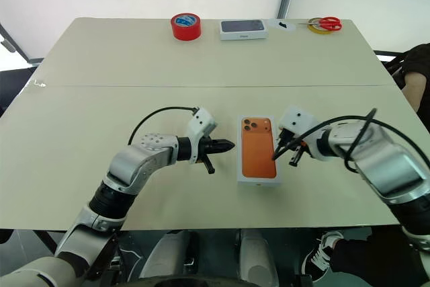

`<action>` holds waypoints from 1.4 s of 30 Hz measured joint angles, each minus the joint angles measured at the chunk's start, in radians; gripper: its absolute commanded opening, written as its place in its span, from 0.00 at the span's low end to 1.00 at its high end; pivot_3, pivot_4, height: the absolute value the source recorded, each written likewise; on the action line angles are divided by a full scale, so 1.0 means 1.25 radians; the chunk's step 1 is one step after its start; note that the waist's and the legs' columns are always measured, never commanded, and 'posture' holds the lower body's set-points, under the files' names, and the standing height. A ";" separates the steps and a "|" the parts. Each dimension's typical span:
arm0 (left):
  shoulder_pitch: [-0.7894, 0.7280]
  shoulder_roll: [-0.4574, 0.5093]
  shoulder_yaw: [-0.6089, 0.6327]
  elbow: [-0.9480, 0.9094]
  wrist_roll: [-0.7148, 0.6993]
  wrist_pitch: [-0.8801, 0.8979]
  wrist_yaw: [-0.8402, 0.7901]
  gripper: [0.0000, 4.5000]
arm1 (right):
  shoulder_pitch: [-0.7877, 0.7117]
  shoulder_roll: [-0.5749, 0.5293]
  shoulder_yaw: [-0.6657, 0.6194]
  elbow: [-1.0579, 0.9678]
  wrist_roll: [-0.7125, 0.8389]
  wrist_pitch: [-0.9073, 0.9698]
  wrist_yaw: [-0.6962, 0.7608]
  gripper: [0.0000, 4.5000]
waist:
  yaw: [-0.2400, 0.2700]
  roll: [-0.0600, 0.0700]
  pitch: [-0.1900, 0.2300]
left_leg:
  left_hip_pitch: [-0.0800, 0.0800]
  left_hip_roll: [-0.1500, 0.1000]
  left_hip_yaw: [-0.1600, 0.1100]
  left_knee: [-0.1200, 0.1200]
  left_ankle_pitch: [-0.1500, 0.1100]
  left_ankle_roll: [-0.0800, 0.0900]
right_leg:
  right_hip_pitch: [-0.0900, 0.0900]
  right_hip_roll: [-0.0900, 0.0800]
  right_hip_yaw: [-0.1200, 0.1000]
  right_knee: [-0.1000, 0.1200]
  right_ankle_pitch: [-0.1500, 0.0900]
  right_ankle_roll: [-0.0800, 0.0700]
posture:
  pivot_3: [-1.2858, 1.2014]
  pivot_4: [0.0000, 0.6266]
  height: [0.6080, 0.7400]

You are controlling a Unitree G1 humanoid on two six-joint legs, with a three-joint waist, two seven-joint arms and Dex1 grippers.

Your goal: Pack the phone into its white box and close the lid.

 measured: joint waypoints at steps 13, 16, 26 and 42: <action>-0.084 -0.090 -0.072 0.137 0.043 -0.033 0.022 0.00 | 0.174 0.061 -0.080 -0.133 0.092 0.021 0.019 0.02 | 0.000 0.000 -0.001 | 0.002 0.000 -0.001 0.001 0.000 0.000 | 0.003 0.000 0.000 0.000 0.000 0.000 | 0.52 0.24 0.94; -0.098 -0.094 -0.084 0.150 0.058 -0.035 0.025 0.00 | 0.176 0.067 -0.079 -0.137 0.090 0.032 -0.006 0.02 | 0.000 -0.001 -0.001 | 0.003 0.000 -0.001 0.001 0.000 0.000 | 0.004 0.000 -0.001 0.000 -0.001 -0.001 | 0.52 0.24 0.94; -0.064 -0.050 0.043 0.094 0.036 -0.081 0.051 0.00 | 0.131 0.150 -0.122 -0.029 0.060 -0.102 -0.059 0.02 | -0.004 0.000 -0.001 | 0.002 0.000 -0.001 0.000 0.000 0.000 | 0.002 0.001 0.000 0.001 0.000 0.001 | 0.52 0.24 0.94; 0.315 0.203 0.432 -0.171 -0.010 -0.132 0.120 0.00 | -0.080 0.278 -0.201 0.446 0.054 -0.341 0.012 0.02 | -0.001 0.000 -0.001 | 0.003 -0.002 0.000 0.001 0.000 0.000 | 0.004 -0.003 0.000 0.000 0.000 0.000 | 0.52 0.24 0.94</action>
